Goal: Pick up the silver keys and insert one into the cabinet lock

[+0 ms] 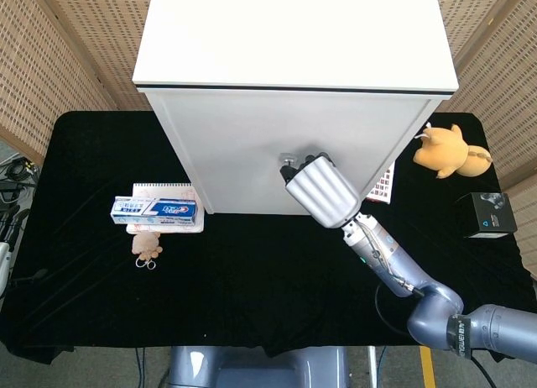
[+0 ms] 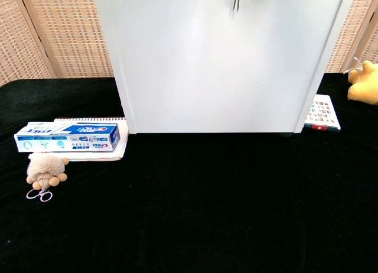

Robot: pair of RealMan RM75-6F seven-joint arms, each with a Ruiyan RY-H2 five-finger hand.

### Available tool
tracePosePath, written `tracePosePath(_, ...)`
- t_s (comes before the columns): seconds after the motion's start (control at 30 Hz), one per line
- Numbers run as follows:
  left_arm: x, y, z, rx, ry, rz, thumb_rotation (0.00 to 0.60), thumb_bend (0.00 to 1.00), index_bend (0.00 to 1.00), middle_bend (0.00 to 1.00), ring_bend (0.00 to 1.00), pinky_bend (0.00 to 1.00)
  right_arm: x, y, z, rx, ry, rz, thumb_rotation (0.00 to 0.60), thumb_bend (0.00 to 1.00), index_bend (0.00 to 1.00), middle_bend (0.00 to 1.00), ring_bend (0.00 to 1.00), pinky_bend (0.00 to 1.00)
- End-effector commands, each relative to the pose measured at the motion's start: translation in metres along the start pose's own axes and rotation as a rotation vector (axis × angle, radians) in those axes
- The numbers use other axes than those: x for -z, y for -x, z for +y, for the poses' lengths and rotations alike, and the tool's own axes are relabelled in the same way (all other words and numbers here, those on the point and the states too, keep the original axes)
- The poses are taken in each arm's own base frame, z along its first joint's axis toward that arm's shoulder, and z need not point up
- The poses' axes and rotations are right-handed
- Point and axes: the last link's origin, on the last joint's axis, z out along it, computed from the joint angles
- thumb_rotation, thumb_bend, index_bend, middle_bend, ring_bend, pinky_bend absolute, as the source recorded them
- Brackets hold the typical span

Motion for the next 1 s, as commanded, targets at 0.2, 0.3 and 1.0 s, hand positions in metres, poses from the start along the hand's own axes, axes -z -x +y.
tracePosePath(0.2,0.000,0.000,0.000,0.001,0.001,0.001,0.600,0.00,0.00,0.00,0.00,0.00,-0.001,-0.003,0.001,0.007,0.004,0.008,0.600,0.55,0.57,0.93,0.84,1.00)
tracePosePath(0.3,0.000,-0.001,0.000,0.002,0.001,0.001,0.600,0.00,0.00,0.00,0.00,0.00,-0.001,-0.005,0.001,0.008,0.005,0.012,0.600,0.55,0.58,0.93,0.84,1.00)
tracePosePath(1.0,0.009,-0.007,0.001,0.018,0.026,0.025,0.600,0.00,0.00,0.00,0.00,0.00,0.112,-0.003,0.044,-0.058,0.077,0.009,0.600,0.51,0.55,0.81,0.69,0.92)
